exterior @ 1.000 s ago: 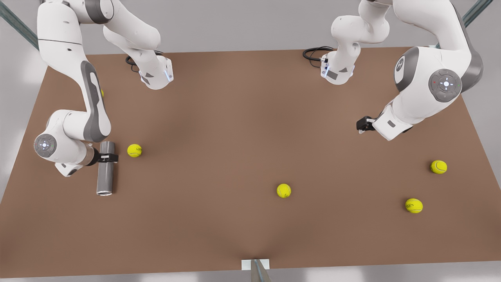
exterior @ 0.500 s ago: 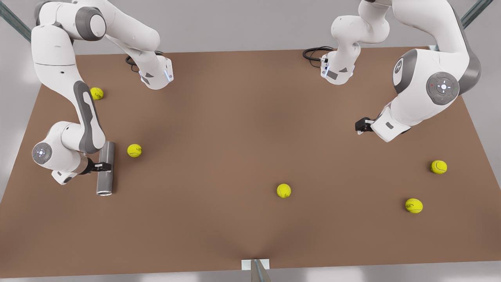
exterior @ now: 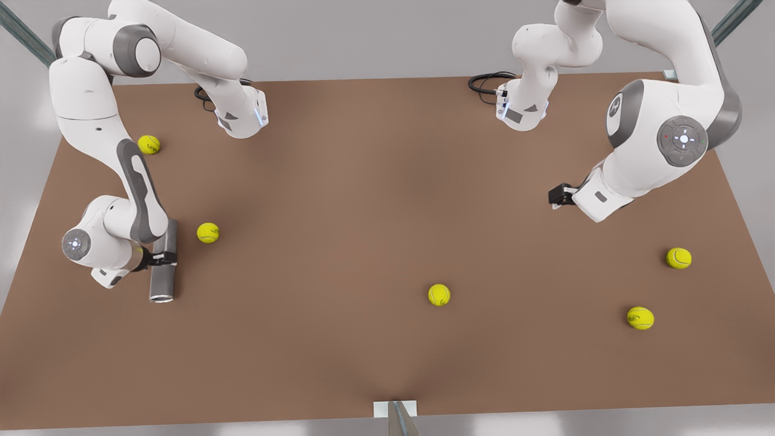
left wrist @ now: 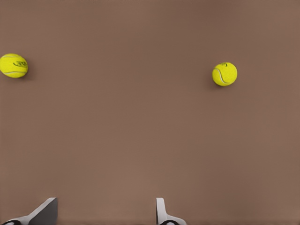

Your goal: Put the tennis tube upright

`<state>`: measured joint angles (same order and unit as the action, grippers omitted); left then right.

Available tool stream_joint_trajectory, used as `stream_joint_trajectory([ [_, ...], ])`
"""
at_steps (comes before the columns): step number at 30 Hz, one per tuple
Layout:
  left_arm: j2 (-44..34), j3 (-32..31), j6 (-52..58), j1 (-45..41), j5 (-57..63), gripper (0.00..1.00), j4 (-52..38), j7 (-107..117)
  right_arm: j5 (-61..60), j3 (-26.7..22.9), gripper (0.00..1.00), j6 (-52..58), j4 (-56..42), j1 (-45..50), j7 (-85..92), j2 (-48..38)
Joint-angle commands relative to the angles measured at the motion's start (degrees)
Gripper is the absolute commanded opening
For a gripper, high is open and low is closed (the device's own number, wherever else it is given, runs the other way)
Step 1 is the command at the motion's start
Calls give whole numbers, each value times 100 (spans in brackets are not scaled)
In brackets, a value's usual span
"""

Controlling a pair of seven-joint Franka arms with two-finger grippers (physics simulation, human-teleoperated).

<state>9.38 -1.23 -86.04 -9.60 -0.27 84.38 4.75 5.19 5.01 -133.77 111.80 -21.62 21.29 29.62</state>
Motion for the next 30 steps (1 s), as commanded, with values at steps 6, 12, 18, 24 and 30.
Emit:
stream_joint_trajectory([
  [6, 29, 0, 0, 2, 1, 100, 0, 0, 0, 0, 100, 0, -26, -35, 209, 105],
  [12, 29, 0, 0, 2, 1, 100, 0, 9, 0, 0, 100, 0, -26, -62, 209, 158],
  [18, 81, 0, -9, 2, 1, 100, 9, 9, 0, 0, 100, 0, -26, -97, 183, 220],
  [24, 117, 0, -9, 2, 1, 100, 9, 9, -9, 0, 100, 0, -26, -105, 139, 255],
  [30, 125, 0, 0, 2, 1, 100, 9, 18, -9, 0, 100, 35, -9, -132, -230, 299],
])
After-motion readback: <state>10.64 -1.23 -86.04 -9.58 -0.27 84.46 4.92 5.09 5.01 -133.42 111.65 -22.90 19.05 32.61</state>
